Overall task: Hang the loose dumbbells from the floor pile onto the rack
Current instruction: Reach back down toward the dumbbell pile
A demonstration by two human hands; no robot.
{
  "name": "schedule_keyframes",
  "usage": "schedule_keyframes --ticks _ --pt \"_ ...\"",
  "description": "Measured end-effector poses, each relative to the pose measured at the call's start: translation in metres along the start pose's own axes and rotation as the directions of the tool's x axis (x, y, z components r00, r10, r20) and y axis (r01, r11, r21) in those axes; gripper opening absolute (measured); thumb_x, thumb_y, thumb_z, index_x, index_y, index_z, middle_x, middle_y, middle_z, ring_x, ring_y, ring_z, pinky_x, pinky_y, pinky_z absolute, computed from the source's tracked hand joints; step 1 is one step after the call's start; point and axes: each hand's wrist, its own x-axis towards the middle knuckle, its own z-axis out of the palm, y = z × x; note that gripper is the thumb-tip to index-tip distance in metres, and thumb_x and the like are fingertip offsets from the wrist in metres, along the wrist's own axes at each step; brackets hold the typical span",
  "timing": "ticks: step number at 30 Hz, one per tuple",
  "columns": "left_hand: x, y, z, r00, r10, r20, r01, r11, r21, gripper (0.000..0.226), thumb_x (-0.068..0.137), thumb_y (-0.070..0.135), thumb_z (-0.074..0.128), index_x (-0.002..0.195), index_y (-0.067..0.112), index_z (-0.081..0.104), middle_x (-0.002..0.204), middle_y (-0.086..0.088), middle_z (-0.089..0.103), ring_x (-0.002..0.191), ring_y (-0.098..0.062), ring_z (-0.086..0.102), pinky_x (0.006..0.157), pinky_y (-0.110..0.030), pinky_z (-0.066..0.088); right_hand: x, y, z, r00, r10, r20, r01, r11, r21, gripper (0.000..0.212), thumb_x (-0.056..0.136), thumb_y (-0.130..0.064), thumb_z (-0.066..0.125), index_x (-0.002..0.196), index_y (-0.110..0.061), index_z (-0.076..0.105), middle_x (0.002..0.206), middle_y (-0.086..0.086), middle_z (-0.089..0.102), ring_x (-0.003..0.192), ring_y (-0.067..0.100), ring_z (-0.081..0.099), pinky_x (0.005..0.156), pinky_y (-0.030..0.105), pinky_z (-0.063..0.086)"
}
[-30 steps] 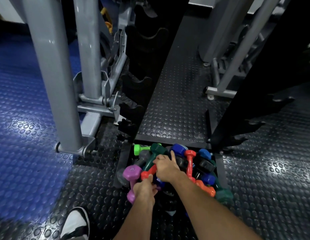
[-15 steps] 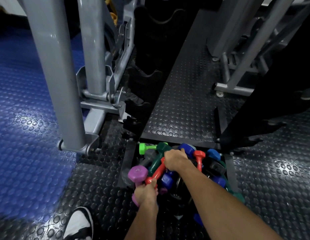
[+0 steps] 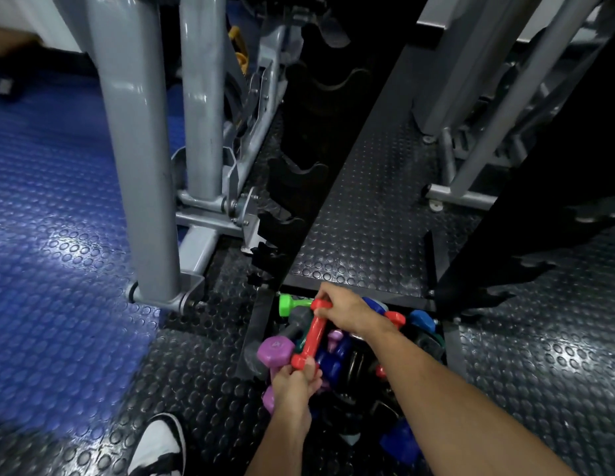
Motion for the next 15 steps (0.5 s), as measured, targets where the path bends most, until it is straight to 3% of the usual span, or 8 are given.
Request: schedule_keyframes --ticks 3,5,10,12,15 --pt "-0.013 0.009 -0.008 0.996 -0.005 0.092 0.008 1.000 -0.029 0.011 0.095 0.004 0.068 0.101 -0.005 0.066 0.084 -0.015 0.071 0.077 -0.027 0.068 0.069 -0.034 0.058 -0.010 -0.007 -0.014 0.999 -0.040 -0.007 0.041 0.999 0.027 0.016 0.089 -0.019 0.076 0.093 -0.021 0.060 0.089 -0.007 0.064 0.082 0.011 0.061 0.071 0.027 0.049" --pt "-0.025 0.019 -0.011 0.988 0.018 0.154 -0.011 0.999 -0.046 0.013 0.094 0.005 0.068 0.100 -0.007 0.067 0.086 -0.018 0.072 0.076 -0.027 0.069 0.068 -0.034 0.060 -0.022 -0.014 -0.028 0.997 -0.065 -0.045 0.068 0.996 0.057 0.016 0.088 -0.017 0.077 0.092 -0.020 0.062 0.084 -0.009 0.063 0.076 0.006 0.058 0.071 0.026 0.047" --pt "-0.051 0.052 -0.006 0.953 0.109 0.283 -0.075 0.989 -0.129 0.025 0.088 0.009 0.072 0.106 -0.003 0.061 0.103 -0.021 0.070 0.094 -0.030 0.069 0.090 -0.041 0.057 -0.054 -0.037 -0.071 0.981 -0.105 -0.165 0.131 0.980 0.151 0.012 0.087 -0.018 0.077 0.094 -0.016 0.067 0.093 0.003 0.073 0.083 0.016 0.068 0.074 0.030 0.056" --pt "-0.063 0.066 -0.002 0.934 0.148 0.326 -0.105 0.984 -0.146 0.033 0.087 0.009 0.073 0.112 -0.007 0.059 0.101 -0.022 0.071 0.089 -0.027 0.073 0.087 -0.037 0.059 -0.068 -0.051 -0.088 0.973 -0.116 -0.198 0.152 0.972 0.180 0.013 0.087 -0.015 0.078 0.095 -0.012 0.068 0.093 0.004 0.073 0.078 0.012 0.067 0.070 0.027 0.057" --pt "-0.083 0.085 0.003 0.909 0.198 0.368 -0.154 0.977 -0.146 0.035 0.089 0.006 0.071 0.116 -0.010 0.058 0.105 -0.028 0.070 0.086 -0.028 0.073 0.082 -0.035 0.062 -0.087 -0.074 -0.112 0.965 -0.135 -0.225 0.176 0.970 0.171 0.014 0.086 -0.016 0.078 0.096 -0.015 0.068 0.094 0.003 0.074 0.085 0.017 0.070 0.079 0.032 0.058"
